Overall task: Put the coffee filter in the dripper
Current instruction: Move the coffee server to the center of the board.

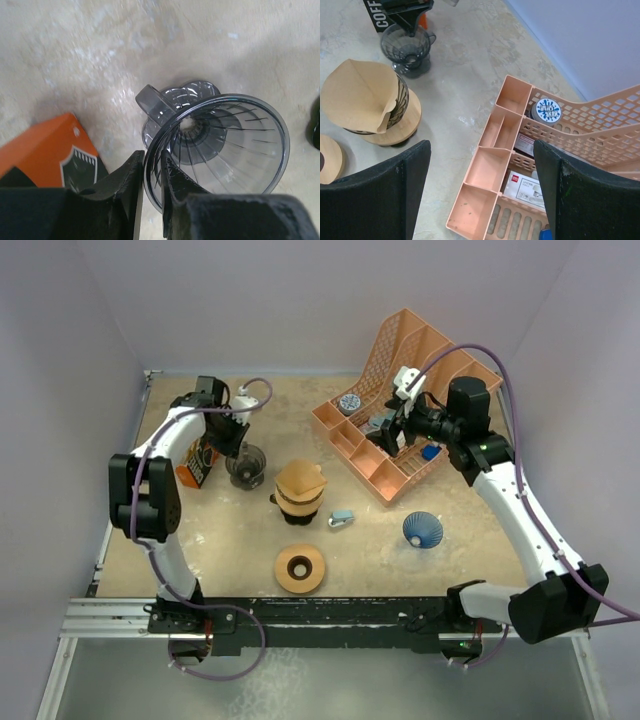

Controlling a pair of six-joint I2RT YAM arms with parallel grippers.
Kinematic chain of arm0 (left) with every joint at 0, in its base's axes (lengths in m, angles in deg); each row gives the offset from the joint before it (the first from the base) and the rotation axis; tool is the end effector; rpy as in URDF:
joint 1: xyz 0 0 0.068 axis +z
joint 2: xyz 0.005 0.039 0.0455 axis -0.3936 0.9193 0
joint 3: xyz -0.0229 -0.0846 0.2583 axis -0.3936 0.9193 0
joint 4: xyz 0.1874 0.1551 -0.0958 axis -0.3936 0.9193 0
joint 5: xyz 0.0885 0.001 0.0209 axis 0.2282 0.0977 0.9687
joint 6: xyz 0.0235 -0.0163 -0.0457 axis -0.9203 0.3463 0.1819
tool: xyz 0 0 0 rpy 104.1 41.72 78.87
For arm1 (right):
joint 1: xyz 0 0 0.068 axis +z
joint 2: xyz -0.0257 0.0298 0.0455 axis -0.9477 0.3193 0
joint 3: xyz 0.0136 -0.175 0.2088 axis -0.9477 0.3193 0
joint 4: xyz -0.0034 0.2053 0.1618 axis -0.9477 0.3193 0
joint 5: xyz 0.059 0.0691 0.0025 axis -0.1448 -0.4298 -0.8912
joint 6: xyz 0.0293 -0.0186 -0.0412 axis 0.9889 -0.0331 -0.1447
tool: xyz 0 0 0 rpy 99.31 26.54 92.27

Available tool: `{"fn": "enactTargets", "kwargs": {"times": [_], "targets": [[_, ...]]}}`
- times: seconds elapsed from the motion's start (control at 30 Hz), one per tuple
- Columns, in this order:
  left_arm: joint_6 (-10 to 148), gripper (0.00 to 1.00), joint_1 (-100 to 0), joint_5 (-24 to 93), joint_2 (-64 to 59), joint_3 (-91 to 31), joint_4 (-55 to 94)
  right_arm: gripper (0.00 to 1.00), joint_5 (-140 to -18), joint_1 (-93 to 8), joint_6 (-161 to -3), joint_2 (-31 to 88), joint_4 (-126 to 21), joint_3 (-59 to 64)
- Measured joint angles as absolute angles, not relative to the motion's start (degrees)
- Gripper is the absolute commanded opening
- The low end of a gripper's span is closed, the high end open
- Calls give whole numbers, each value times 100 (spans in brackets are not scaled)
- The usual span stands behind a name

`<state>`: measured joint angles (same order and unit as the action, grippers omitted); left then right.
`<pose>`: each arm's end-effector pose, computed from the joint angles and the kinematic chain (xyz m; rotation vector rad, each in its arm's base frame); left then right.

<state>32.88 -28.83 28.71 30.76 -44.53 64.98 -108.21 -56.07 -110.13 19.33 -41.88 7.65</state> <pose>0.3969 -0.0480 0.2270 0.7629 2.5628 -0.2336 0.2671 0.0952 0.3990 -0.9698 1.4746 0.4953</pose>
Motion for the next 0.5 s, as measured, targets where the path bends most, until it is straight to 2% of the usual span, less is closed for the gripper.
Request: {"fn": "enactTargets", "kwargs": {"times": [0.3, 0.5], "targets": [[3248, 16, -2889, 3046, 2278, -3546, 6656, 86, -10819, -5609, -11024, 1938, -4188, 765], [3270, 24, -2889, 3057, 2153, -3224, 6688, 86, -10803, -5609, -11037, 1940, -4188, 765]]}}
